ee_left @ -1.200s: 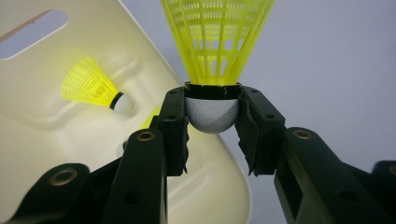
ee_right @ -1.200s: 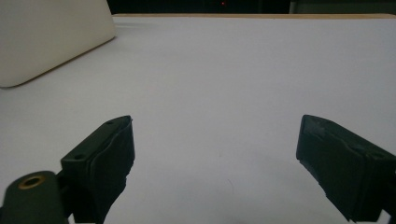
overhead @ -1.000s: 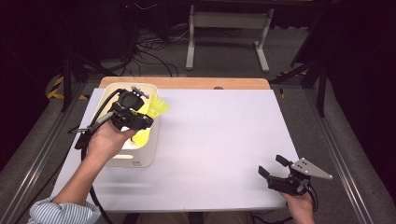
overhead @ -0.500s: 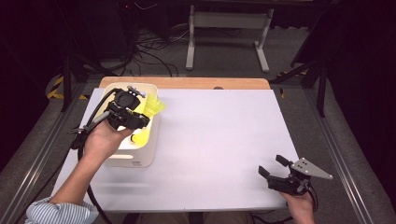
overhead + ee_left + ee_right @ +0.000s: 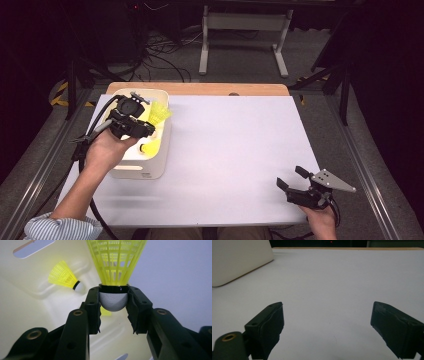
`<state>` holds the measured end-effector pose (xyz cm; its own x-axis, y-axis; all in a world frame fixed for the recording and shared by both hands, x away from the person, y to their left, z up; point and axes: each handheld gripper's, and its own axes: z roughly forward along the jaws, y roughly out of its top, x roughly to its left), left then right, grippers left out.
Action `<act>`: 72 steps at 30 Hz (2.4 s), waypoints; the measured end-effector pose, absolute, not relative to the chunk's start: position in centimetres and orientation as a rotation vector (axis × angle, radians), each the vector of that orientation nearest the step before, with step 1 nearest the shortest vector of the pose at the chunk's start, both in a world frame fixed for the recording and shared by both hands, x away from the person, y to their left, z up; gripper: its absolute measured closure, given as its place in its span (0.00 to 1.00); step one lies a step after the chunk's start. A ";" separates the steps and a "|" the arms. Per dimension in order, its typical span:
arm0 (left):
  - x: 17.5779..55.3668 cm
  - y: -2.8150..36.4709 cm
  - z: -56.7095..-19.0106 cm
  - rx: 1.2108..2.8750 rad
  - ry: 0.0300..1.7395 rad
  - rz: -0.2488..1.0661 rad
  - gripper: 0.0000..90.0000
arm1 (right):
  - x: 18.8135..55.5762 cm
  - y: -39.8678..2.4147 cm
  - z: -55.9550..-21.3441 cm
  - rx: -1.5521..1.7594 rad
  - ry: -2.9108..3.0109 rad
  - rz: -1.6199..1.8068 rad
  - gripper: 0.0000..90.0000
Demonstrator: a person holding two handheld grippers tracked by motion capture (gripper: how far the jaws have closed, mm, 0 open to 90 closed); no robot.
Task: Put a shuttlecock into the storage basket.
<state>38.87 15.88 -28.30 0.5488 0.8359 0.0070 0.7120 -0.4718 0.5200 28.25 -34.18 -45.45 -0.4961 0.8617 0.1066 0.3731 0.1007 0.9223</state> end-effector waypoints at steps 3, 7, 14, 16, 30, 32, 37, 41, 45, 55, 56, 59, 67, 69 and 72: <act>38.9 16.1 -28.3 2.320 1.258 0.362 0.73 | 28.2 -34.2 -45.4 1.204 1.918 1.384 0.14; 38.9 16.3 -28.3 2.318 1.262 0.364 0.73 | 28.2 -34.2 -45.4 1.204 1.918 1.384 0.14; 38.9 16.7 -28.3 2.310 1.274 0.364 0.73 | 28.2 -34.2 -45.5 1.202 1.919 1.383 0.14; 39.0 16.8 -28.3 2.307 1.277 0.364 0.73 | 28.3 -34.2 -45.5 1.203 1.919 1.384 0.14; 39.3 17.4 -28.5 2.292 1.303 0.364 0.73 | 28.2 -34.2 -45.5 1.203 1.919 1.384 0.14; 39.3 17.5 -28.5 2.289 1.307 0.359 0.73 | 28.3 -34.2 -45.5 1.203 1.919 1.384 0.14; 39.4 17.7 -28.6 2.281 1.316 0.357 0.73 | 28.3 -34.2 -45.5 1.204 1.919 1.384 0.14; 39.6 17.8 -28.7 2.279 1.323 0.357 0.73 | 28.3 -34.2 -45.5 1.203 1.921 1.383 0.14; 39.7 18.0 -28.8 2.275 1.333 0.354 0.73 | 28.3 -34.2 -45.5 1.203 1.920 1.385 0.14; 40.2 18.5 -29.1 2.261 1.364 0.346 0.73 | 28.3 -34.2 -45.5 1.204 1.921 1.385 0.14; 40.3 18.5 -29.2 2.262 1.366 0.348 0.73 | 28.3 -34.2 -45.5 1.204 1.921 1.385 0.14; 40.5 18.6 -29.4 2.257 1.378 0.347 0.73 | 28.3 -34.2 -45.5 1.205 1.921 1.385 0.14; 41.2 18.7 -30.0 2.253 1.408 0.338 0.73 | 28.3 -34.2 -45.5 1.206 1.921 1.385 0.14; 41.3 18.7 -30.1 2.255 1.413 0.334 0.73 | 28.3 -34.2 -45.5 1.206 1.921 1.385 0.14; 41.5 18.8 -30.3 2.247 1.423 0.332 0.73 | 28.3 -34.2 -45.5 1.206 1.921 1.385 0.14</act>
